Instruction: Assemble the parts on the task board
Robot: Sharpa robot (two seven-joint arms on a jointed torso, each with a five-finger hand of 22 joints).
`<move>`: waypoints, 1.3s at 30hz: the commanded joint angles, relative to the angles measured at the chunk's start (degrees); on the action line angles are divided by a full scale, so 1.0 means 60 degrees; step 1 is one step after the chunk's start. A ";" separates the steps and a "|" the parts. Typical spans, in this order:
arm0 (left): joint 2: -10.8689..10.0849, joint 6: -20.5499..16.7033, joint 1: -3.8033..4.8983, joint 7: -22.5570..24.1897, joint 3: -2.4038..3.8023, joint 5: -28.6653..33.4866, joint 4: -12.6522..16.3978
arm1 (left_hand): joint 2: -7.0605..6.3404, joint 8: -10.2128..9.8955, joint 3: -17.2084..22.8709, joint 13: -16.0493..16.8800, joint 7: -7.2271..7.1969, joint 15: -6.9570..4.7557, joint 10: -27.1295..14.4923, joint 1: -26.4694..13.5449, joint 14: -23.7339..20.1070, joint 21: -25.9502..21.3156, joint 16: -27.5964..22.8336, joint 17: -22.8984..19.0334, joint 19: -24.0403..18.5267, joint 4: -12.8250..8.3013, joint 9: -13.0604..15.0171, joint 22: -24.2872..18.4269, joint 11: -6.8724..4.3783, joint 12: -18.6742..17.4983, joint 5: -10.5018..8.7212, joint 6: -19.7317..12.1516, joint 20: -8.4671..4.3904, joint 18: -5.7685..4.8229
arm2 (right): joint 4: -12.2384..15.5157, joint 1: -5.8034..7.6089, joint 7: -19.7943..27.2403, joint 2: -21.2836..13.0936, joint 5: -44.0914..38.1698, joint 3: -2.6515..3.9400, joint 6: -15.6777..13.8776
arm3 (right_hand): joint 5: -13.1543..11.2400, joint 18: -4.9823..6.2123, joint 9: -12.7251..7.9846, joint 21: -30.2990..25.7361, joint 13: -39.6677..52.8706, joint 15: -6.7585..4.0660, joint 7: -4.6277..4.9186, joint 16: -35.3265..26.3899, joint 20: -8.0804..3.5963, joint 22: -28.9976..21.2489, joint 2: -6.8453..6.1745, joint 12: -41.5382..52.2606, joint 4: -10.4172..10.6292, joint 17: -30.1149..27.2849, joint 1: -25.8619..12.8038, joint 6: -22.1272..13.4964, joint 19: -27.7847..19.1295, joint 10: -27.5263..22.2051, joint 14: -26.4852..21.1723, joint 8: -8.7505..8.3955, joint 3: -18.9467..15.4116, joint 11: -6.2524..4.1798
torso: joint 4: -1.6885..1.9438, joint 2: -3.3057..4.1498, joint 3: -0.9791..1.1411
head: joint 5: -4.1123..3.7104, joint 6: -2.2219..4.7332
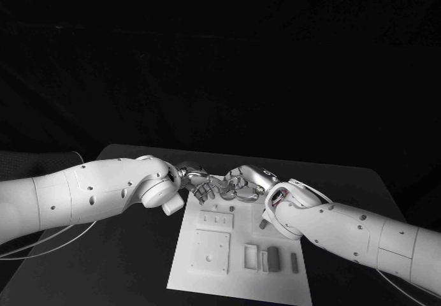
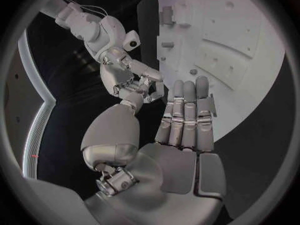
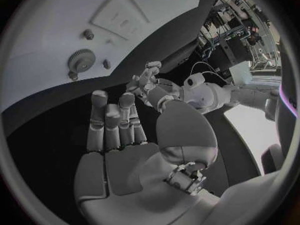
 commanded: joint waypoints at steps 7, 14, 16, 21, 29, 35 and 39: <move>0.0062 0.0134 0.0004 0.0152 0.0006 0.0035 0.0011 | 0.0122 0.0076 0.0212 -0.0027 -0.0008 -0.0027 0.0031 0.0296 0.0040 -0.0046 -0.0026 0.0031 0.0103 -0.0110 -0.0041 0.0046 -0.0031 0.0064 0.0049 0.0111 -0.0009 0.0219 | -0.0016 -0.0001 0.0074 0.0033 -0.0002 0.0005 0.0013 | 0.0016 0.0099 0.0016 0.0031 -0.0016 -0.0040 0.0326 0.0016 -0.0012 0.0056 0.0000 -0.0009 0.0023 -0.0016 0.0017 0.0424 0.0022 0.0073 0.0000 0.0024 0.0054 -0.0019 | 0.0001 0.0002 -0.0008 | -0.0028 -0.0039; 0.0065 0.0092 0.0005 0.0182 0.0006 0.0062 0.0004 | 0.0176 0.0092 0.0237 -0.0032 -0.0013 -0.0030 0.0057 0.0322 0.0061 -0.0043 -0.0018 0.0041 0.0119 -0.0129 -0.0050 0.0062 -0.0037 0.0068 0.0063 0.0130 -0.0011 0.0214 | -0.0011 0.0000 0.0076 0.0054 -0.0002 0.0005 -0.0007 | 0.0016 0.0099 0.0017 0.0031 -0.0016 -0.0040 0.0326 0.0016 -0.0012 0.0056 0.0001 -0.0009 0.0025 -0.0016 0.0014 0.0425 0.0023 0.0075 0.0002 0.0022 0.0055 -0.0020 | 0.0004 0.0000 -0.0007 | -0.0018 -0.0031; 0.0066 0.0060 0.0005 0.0199 0.0007 0.0098 0.0003 | 0.0220 0.0101 0.0252 -0.0036 -0.0017 -0.0033 0.0070 0.0333 0.0071 -0.0042 -0.0015 0.0046 0.0125 -0.0138 -0.0054 0.0071 -0.0041 0.0067 0.0075 0.0140 -0.0013 0.0212 | -0.0022 0.0000 0.0067 0.0065 0.0004 0.0005 0.0018 | 0.0016 0.0099 0.0018 0.0031 -0.0017 -0.0040 0.0326 0.0016 -0.0013 0.0056 0.0000 -0.0009 0.0025 -0.0016 0.0013 0.0426 0.0023 0.0075 0.0002 0.0022 0.0056 -0.0020 | 0.0002 -0.0003 -0.0006 | -0.0026 -0.0023; 0.0084 0.0031 0.0005 0.0300 0.0007 0.0016 0.0001 | 0.0449 0.0139 0.0305 -0.0063 -0.0032 -0.0042 0.0121 0.0430 0.0096 -0.0050 -0.0014 0.0066 0.0131 -0.0259 -0.0077 0.0114 -0.0054 0.0050 0.0115 0.0182 -0.0020 0.0197 | -0.0030 0.0001 0.0051 0.0075 0.0001 0.0005 0.0044 | 0.0016 0.0099 0.0019 0.0031 -0.0017 -0.0040 0.0325 0.0015 -0.0013 0.0056 -0.0002 -0.0010 0.0025 -0.0016 0.0010 0.0427 0.0024 0.0076 0.0003 0.0021 0.0056 -0.0020 | 0.0004 -0.0003 -0.0008 | -0.0033 -0.0060; 0.0108 -0.0069 0.0005 0.0376 0.0007 0.0018 -0.0026 | 0.0820 0.0276 0.0512 -0.0113 -0.0126 -0.0058 0.0392 0.0755 0.0138 -0.0066 -0.0009 0.0106 0.0147 -0.0470 -0.0085 0.0196 -0.0141 -0.0078 0.0072 0.0387 -0.0033 0.0173 | -0.0045 0.0004 0.0069 0.0082 0.0000 0.0005 0.0020 | 0.0015 0.0099 0.0020 0.0031 -0.0018 -0.0041 0.0326 0.0015 -0.0014 0.0056 -0.0006 -0.0011 0.0026 -0.0016 0.0006 0.0428 0.0025 0.0078 0.0004 0.0019 0.0057 -0.0020 | -0.0003 -0.0001 -0.0005 | -0.0055 -0.0034; 0.0107 -0.0299 0.0005 0.0413 0.0007 0.0058 -0.0038 | 0.0916 0.0355 0.0898 -0.0148 -0.0173 -0.0085 0.0596 0.1089 0.0217 -0.0057 0.0004 0.0144 0.0237 -0.0534 -0.0106 0.0269 -0.0186 -0.0217 -0.0119 0.0502 -0.0062 0.0148 | -0.0045 0.0004 0.0083 0.0080 -0.0001 0.0005 0.0038 | 0.0015 0.0099 0.0021 0.0031 -0.0019 -0.0041 0.0326 0.0015 -0.0014 0.0056 -0.0010 -0.0011 0.0026 -0.0017 0.0002 0.0428 0.0026 0.0079 0.0005 0.0017 0.0057 -0.0020 | 0.0001 0.0000 0.0003 | -0.0030 -0.0042; 0.0110 -0.0328 0.0005 0.0417 0.0007 0.0087 -0.0046 | 0.0956 0.0406 0.1041 -0.0142 -0.0205 -0.0102 0.0719 0.1178 0.0263 -0.0050 0.0016 0.0164 0.0277 -0.0532 -0.0107 0.0307 -0.0220 -0.0244 -0.0117 0.0579 -0.0078 0.0140 | -0.0036 0.0004 0.0084 0.0088 -0.0001 0.0005 0.0049 | 0.0016 0.0099 0.0021 0.0031 -0.0019 -0.0041 0.0326 0.0014 -0.0015 0.0055 -0.0012 -0.0011 0.0026 -0.0017 0.0000 0.0427 0.0026 0.0080 0.0005 0.0015 0.0057 -0.0020 | 0.0000 -0.0006 0.0000 | -0.0029 -0.0017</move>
